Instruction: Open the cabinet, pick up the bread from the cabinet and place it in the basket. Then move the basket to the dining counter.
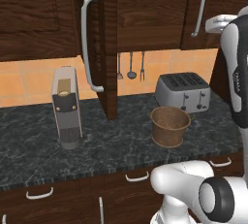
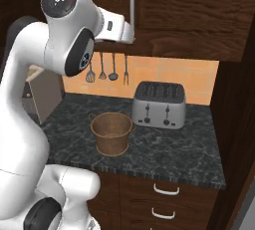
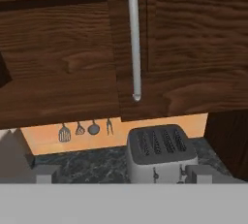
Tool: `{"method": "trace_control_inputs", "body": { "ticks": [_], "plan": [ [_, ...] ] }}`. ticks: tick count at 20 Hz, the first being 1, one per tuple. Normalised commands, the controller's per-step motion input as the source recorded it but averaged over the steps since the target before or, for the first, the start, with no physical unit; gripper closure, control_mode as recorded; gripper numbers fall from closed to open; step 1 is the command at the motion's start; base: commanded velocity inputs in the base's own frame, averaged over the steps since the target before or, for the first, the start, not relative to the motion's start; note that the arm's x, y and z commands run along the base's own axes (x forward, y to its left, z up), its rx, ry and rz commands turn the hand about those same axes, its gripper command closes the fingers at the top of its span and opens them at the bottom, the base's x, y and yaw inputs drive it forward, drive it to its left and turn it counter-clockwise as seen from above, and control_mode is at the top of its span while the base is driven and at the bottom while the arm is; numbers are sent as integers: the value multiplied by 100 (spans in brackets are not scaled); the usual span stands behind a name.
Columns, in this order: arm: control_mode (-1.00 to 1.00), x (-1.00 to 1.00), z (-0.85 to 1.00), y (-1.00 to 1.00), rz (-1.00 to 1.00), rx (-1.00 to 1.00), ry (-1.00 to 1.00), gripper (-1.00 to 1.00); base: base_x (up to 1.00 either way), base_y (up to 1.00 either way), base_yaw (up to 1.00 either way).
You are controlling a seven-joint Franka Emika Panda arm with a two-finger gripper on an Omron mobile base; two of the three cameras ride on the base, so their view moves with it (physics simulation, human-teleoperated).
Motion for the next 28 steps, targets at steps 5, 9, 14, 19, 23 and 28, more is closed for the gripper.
{"method": "trace_control_inputs", "body": {
  "ticks": [5, 9, 14, 19, 23, 28],
  "plan": [
    [-100, 30, -1, -20, 1, 3, 2, -100, 0, 0, 0],
    [-100, 76, 0, -12, 12, 1, 0, -100, 0, 0, 0],
    [-100, 68, 10, -11, 3, -11, 2, -100, 0, 0, 0],
    [-100, 56, 4, 0, 0, -8, 3, -100, 0, 0, 0],
    [-100, 84, 0, -39, -1, 0, 4, -100, 0, 0, 0],
    [-100, 62, 0, -32, -1, 0, 3, -100, 0, 0, 0]
  ]
}}
